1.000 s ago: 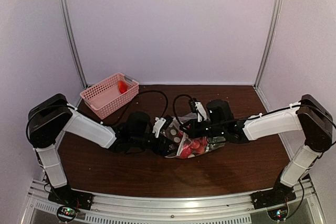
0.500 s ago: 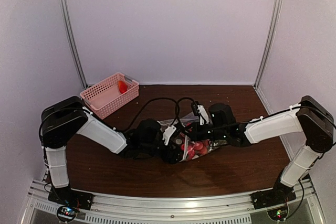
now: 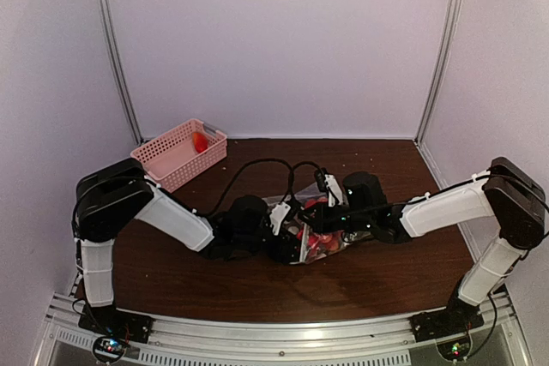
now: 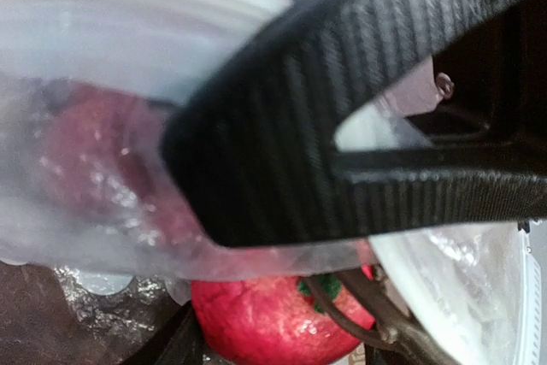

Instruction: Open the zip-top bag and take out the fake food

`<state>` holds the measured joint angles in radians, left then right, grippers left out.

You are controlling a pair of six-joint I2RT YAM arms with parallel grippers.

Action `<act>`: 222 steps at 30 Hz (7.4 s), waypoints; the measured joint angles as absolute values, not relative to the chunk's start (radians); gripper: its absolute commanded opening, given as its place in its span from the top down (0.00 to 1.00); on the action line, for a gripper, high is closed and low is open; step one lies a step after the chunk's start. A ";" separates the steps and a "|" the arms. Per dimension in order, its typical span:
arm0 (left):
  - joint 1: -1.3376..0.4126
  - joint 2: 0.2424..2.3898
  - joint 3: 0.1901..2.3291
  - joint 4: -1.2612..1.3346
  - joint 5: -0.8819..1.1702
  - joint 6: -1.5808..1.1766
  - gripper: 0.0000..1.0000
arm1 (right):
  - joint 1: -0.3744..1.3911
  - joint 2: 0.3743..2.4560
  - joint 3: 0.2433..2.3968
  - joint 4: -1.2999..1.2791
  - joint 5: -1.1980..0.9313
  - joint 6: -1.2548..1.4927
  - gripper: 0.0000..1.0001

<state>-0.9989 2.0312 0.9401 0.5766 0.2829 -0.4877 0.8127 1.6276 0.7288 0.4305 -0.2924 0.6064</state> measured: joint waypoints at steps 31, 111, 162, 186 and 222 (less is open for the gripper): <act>-0.968 1.724 0.670 0.604 0.197 -0.506 0.68 | 0.813 1.635 0.757 0.435 -0.292 0.606 1.00; -0.171 2.220 1.695 -0.113 0.263 -0.428 0.09 | 0.806 1.661 0.828 0.370 -0.328 0.572 1.00; -0.917 1.796 0.706 0.676 0.267 -0.544 0.40 | 0.807 1.673 0.925 0.286 -0.338 0.527 1.00; -0.917 1.882 0.795 0.580 0.260 -0.588 1.00 | 0.807 1.683 0.925 0.286 -0.337 0.525 1.00; -0.664 1.138 0.771 -0.004 0.146 -0.429 1.00 | 0.796 1.683 0.925 0.287 -0.341 0.528 1.00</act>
<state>-0.6636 1.1378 0.7712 -0.0040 0.1455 -0.4290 0.7959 1.6833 0.9249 0.2874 -0.3408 0.5278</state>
